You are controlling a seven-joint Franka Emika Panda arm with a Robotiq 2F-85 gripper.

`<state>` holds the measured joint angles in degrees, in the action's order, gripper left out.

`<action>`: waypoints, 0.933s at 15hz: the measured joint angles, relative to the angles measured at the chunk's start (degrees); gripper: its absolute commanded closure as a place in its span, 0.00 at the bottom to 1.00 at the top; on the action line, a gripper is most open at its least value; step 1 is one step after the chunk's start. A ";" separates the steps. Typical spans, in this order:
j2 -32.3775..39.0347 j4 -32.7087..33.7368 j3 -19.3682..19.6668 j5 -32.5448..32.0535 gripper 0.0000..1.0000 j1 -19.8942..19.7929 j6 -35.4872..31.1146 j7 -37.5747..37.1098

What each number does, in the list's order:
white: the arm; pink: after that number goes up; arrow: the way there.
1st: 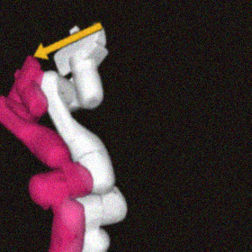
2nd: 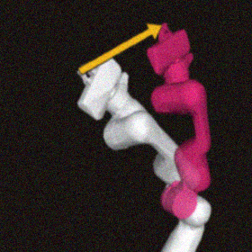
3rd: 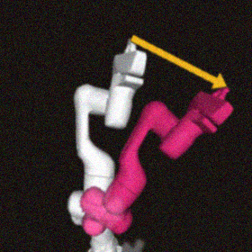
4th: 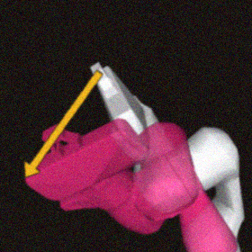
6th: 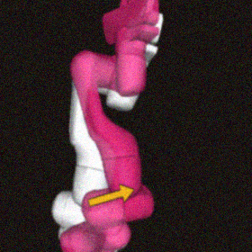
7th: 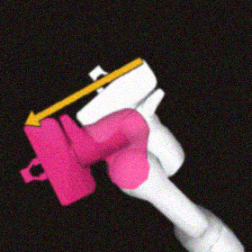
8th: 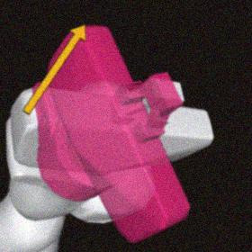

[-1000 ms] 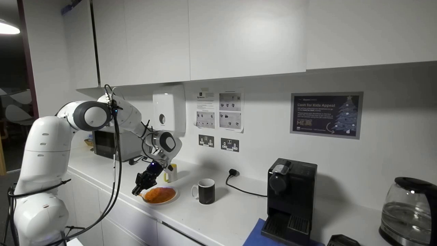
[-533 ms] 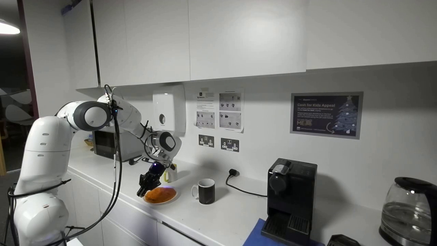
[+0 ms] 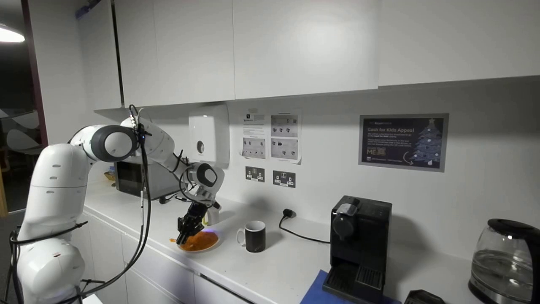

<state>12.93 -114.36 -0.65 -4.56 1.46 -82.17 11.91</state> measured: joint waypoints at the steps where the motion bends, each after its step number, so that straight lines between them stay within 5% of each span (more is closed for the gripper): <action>1: 0.00 -0.14 -0.01 -0.25 0.97 0.01 -0.86 0.00; 14: -1.95 -4.08 -0.27 -2.65 0.97 0.09 -11.42 0.52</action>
<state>10.98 -118.44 -0.93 -7.21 1.55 -93.59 12.43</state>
